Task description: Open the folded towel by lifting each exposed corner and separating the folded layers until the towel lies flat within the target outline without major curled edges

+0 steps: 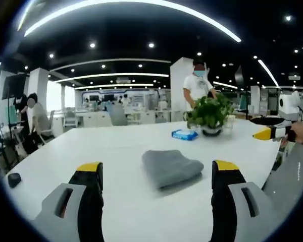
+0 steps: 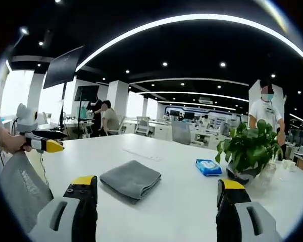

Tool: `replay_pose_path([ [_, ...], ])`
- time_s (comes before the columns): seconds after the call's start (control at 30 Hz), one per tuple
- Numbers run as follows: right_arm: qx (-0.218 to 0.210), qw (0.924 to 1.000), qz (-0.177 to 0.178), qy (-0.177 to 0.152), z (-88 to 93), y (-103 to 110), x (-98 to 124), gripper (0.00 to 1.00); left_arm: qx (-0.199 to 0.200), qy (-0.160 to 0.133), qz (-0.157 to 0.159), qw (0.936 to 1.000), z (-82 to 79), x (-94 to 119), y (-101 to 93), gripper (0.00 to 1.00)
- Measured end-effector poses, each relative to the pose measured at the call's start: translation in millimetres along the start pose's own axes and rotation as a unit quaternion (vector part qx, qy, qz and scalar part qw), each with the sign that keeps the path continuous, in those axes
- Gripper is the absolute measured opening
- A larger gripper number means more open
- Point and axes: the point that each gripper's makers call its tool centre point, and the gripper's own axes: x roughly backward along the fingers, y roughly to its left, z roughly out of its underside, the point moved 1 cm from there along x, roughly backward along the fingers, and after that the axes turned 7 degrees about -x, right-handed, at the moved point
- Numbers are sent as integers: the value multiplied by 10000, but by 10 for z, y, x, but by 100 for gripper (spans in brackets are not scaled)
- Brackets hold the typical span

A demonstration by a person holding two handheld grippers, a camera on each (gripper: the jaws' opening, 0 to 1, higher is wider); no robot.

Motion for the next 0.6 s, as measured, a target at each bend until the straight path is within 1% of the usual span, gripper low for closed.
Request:
replay_pose_path([
  [0.1, 88, 9999, 85, 100, 31, -13, -6, 100, -28, 66, 174, 9998, 34, -17, -50, 89],
  [0.2, 75, 9997, 190, 124, 38, -55, 4, 100, -55, 32, 241, 9997, 22, -17, -76, 88],
  [0.3, 32, 9996, 252, 78, 21, -86, 12, 100, -16, 29, 191, 9998, 28, -15, -50, 88],
  [0.4, -38, 9996, 263, 119, 33, -88, 11, 100, 35, 94, 133, 9999, 55, -17, -19, 88],
  [0.43, -59, 9995, 275, 147, 40, -90, 13, 99, 22, 98, 126, 9999, 57, -15, -17, 88],
  [0.53, -88, 9992, 295, 241, 63, -99, 29, 87, -137, 101, 50, 9998, 55, -12, -2, 88],
  [0.6, -125, 9994, 229, 235, 57, -96, 15, 86, -156, 174, -2, 9997, 80, -19, 16, 88],
])
